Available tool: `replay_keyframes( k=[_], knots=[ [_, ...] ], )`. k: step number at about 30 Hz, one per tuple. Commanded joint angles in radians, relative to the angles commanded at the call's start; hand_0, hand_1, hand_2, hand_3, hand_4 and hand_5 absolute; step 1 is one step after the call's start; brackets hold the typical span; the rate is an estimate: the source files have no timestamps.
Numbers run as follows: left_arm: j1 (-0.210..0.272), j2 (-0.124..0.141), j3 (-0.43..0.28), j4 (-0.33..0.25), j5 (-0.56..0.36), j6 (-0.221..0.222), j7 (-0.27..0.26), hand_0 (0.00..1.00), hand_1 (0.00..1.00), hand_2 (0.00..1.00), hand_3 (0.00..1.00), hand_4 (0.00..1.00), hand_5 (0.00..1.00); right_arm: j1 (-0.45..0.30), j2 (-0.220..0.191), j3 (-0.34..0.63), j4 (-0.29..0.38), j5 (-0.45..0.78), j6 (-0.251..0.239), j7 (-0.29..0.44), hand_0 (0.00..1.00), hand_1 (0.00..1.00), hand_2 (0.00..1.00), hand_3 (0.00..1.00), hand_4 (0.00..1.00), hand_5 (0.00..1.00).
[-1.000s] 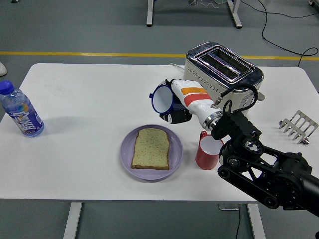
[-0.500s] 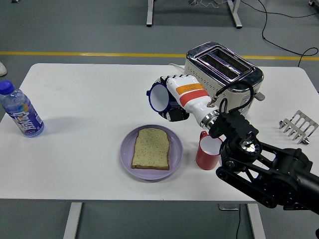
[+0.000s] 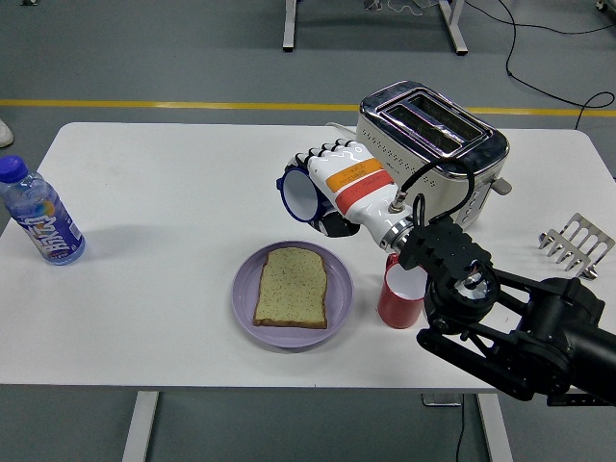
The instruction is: Pick up the cup,pour liquid into bread,place the cup on the desk
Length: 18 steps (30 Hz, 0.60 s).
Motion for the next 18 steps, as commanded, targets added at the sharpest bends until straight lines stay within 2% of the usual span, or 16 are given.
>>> replay_keyframes(
  k=[14, 18],
  knots=[
    [0.000, -0.001, -0.009, -0.001, 0.016, 0.003, 0.004, 0.690, 0.756, 0.773, 0.611, 0.396, 0.998, 0.033, -0.018, -0.040, -0.010, -0.052, -0.043, -0.001, 0.336, 0.364, 0.507, 0.520, 0.761, 0.002],
    [0.000, -0.001, -0.014, -0.001, 0.023, 0.004, 0.007, 0.690, 0.756, 0.773, 0.611, 0.396, 0.998, 0.045, -0.024, -0.059, -0.021, -0.054, -0.073, 0.007, 0.339, 0.367, 0.508, 0.520, 0.753, 0.002]
  ],
)
